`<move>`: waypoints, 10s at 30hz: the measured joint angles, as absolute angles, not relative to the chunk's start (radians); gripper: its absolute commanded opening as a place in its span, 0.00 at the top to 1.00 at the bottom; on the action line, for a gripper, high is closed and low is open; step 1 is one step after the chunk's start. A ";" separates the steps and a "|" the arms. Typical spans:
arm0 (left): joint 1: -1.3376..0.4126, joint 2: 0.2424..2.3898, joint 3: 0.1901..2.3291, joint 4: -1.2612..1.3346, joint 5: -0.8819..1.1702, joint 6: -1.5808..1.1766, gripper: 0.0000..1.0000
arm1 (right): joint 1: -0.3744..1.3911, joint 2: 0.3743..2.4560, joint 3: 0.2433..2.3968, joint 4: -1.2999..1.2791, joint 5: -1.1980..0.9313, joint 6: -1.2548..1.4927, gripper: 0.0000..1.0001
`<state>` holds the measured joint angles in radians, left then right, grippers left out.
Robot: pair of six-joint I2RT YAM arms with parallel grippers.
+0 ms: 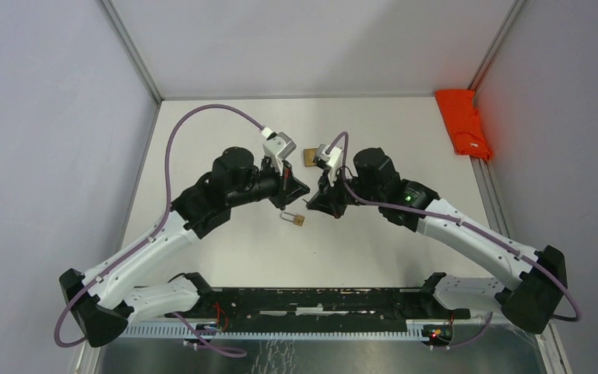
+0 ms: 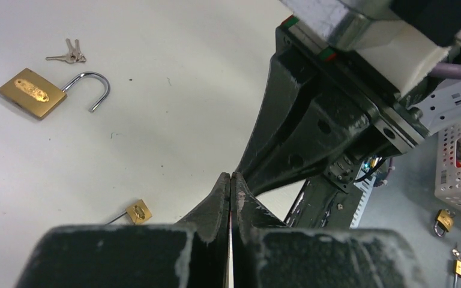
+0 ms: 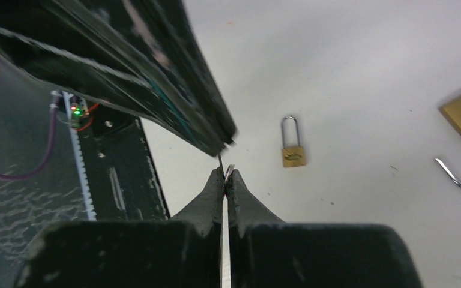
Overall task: Unlock with the key
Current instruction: Pick up the key from the center of the board, then adjust the lock at the center of the board.
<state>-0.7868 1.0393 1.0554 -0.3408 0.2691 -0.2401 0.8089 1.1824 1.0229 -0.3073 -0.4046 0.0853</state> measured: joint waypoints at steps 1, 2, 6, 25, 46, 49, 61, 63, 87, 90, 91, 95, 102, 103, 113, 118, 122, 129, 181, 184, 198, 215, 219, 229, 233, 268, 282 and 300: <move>-0.787 1.047 1.055 -0.336 0.273 -0.239 0.98 | 0.809 1.190 1.024 -0.296 -0.425 0.093 1.00; -0.787 1.054 1.055 -0.333 0.274 -0.234 0.98 | 0.809 1.199 1.024 -0.286 -0.443 0.102 1.00; -0.787 1.090 1.056 -0.333 0.276 -0.221 0.98 | 0.809 1.214 1.024 -0.266 -0.478 0.128 1.00; -0.783 1.095 1.055 -0.326 0.260 -0.219 0.98 | 0.732 1.238 1.038 -0.222 -0.515 0.243 1.00; -0.783 1.057 1.040 -0.334 0.241 -0.219 0.98 | 0.687 1.222 1.069 -0.187 -0.518 0.271 1.00; -0.783 1.019 1.040 -0.329 0.225 -0.219 0.98 | 0.687 1.222 1.047 -0.194 -0.513 0.270 1.00; -0.783 1.032 1.050 -0.281 0.181 -0.219 0.98 | 0.688 1.236 1.043 -0.211 -0.521 0.273 1.00; -0.783 1.056 1.050 -0.281 0.167 -0.219 0.98 | 0.690 1.240 1.043 -0.210 -0.525 0.277 1.00; -0.783 1.109 1.035 -0.225 0.131 -0.219 0.98 | 0.697 1.269 1.085 -0.225 -0.546 0.299 1.00; -0.783 1.109 1.025 -0.210 0.132 -0.220 0.98 | 0.697 1.269 1.100 -0.254 -0.532 0.298 1.00; -0.783 1.108 1.022 -0.204 0.132 -0.220 0.98 | 0.697 1.269 1.105 -0.262 -0.528 0.297 1.00; -0.783 1.092 1.004 -0.183 0.132 -0.220 0.98 | 0.700 1.269 1.122 -0.288 -0.511 0.290 1.00; -0.783 1.073 0.991 -0.169 0.131 -0.220 0.98 | 0.705 1.269 1.149 -0.326 -0.491 0.276 1.00; -0.783 1.073 0.991 -0.168 0.132 -0.220 0.98 | 0.705 1.269 1.153 -0.329 -0.490 0.273 1.00; -0.783 1.066 0.985 -0.152 0.130 -0.220 0.98 | 0.705 1.269 1.193 -0.378 -0.467 0.247 1.00; -0.783 1.064 0.974 -0.155 0.124 -0.220 0.98 | 0.705 1.269 1.193 -0.384 -0.462 0.244 1.00; -0.783 1.064 0.975 -0.160 0.101 -0.220 0.93 | 0.705 1.265 1.193 -0.383 -0.450 0.239 1.00; -0.783 1.138 1.108 -0.365 -0.035 -0.219 0.83 | 0.696 1.165 1.125 -0.341 -0.356 0.225 1.00; -0.783 1.725 0.992 -0.321 -0.097 -0.326 0.67 | 0.666 0.869 0.715 -0.308 -0.091 0.213 1.00; -0.783 1.726 0.992 -0.319 -0.095 -0.337 0.66 | 0.666 0.869 0.715 -0.310 -0.083 0.212 1.00; -0.783 1.578 1.032 -0.359 -0.182 -0.289 0.62 | 0.666 0.816 0.718 -0.348 -0.037 0.205 1.00; -0.783 1.768 1.106 -0.395 -0.209 -0.306 0.90 | 0.666 0.802 0.733 -0.372 -0.025 0.207 1.00; -0.783 1.768 1.096 -0.385 -0.202 -0.313 0.91 | 0.666 0.802 0.733 -0.374 -0.025 0.207 1.00; -0.794 1.781 1.061 -0.357 -0.173 -0.349 0.92 | 0.666 0.801 0.739 -0.377 -0.021 0.207 1.00; -0.812 1.781 1.061 -0.354 -0.146 -0.384 0.92 | 0.666 0.801 0.740 -0.379 -0.012 0.206 1.00; -0.799 1.944 1.242 -0.282 -0.099 -0.587 0.97 | 0.665 0.810 0.814 -0.410 0.054 0.149 1.00; -0.768 1.801 1.051 -0.249 -0.125 -0.630 0.97 | 0.665 0.842 0.838 -0.411 0.062 0.129 1.00; -0.770 1.531 1.035 -0.194 -0.065 -0.352 0.55 | 0.665 0.823 0.838 -0.408 0.061 0.134 1.00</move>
<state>-0.7700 1.5311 1.0348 -0.1944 -0.0647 -0.3519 0.6655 0.8234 0.8379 -0.4076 0.0612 0.1337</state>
